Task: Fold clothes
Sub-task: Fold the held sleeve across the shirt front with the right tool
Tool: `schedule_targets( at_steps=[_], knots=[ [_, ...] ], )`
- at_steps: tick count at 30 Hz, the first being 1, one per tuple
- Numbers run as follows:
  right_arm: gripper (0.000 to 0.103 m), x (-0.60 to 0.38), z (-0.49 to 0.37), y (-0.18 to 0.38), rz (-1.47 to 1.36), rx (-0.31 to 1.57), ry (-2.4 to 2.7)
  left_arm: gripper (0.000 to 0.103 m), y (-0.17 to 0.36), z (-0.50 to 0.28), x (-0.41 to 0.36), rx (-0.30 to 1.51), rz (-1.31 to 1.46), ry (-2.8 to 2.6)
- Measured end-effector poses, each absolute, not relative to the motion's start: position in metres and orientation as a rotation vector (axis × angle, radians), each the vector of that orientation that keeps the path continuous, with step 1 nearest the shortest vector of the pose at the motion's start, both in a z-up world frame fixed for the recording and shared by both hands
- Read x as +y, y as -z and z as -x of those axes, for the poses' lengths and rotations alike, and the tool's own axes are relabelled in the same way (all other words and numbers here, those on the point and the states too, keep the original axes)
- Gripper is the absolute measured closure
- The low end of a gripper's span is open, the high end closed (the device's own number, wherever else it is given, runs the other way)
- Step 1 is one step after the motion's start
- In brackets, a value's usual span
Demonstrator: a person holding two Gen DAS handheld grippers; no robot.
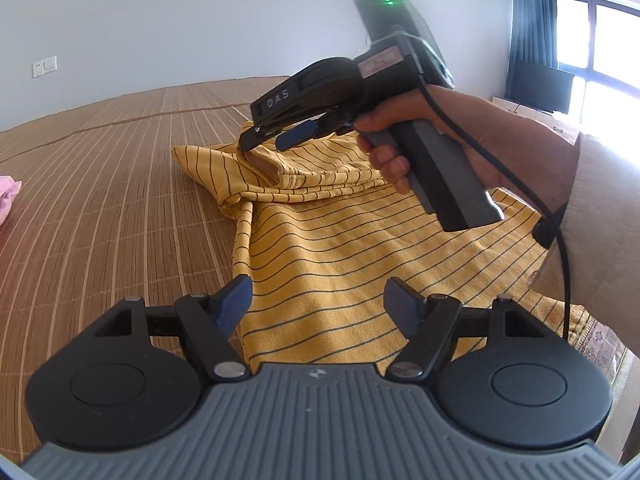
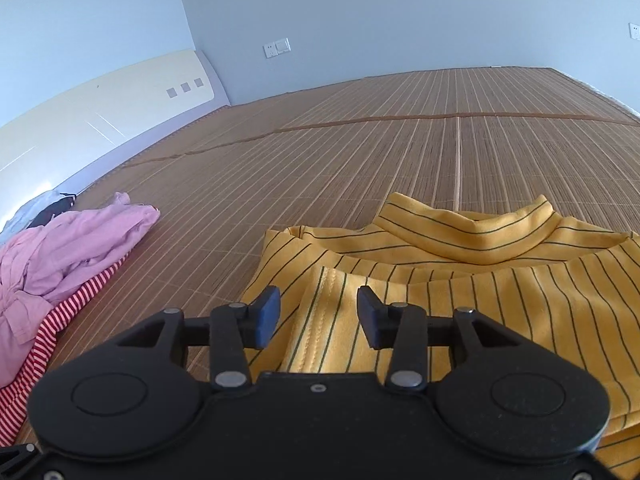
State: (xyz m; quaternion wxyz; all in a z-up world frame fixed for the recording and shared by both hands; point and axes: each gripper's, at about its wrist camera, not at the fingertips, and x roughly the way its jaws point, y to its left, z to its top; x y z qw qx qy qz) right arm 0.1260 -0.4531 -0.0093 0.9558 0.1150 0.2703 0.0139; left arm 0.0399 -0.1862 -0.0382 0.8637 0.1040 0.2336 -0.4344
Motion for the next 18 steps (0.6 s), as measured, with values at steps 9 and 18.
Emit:
schedule_targets(
  at_steps=[9,18],
  knots=[
    [0.091,-0.435,-0.14,0.005,-0.08,0.541,0.074,0.026,0.039,-0.038,-0.189,0.495,-0.219,0.935],
    [0.072,-0.433,-0.161,0.024,-0.152,0.599,-0.001,0.026,0.041,-0.038,-0.189,0.498,-0.234,0.926]
  ],
)
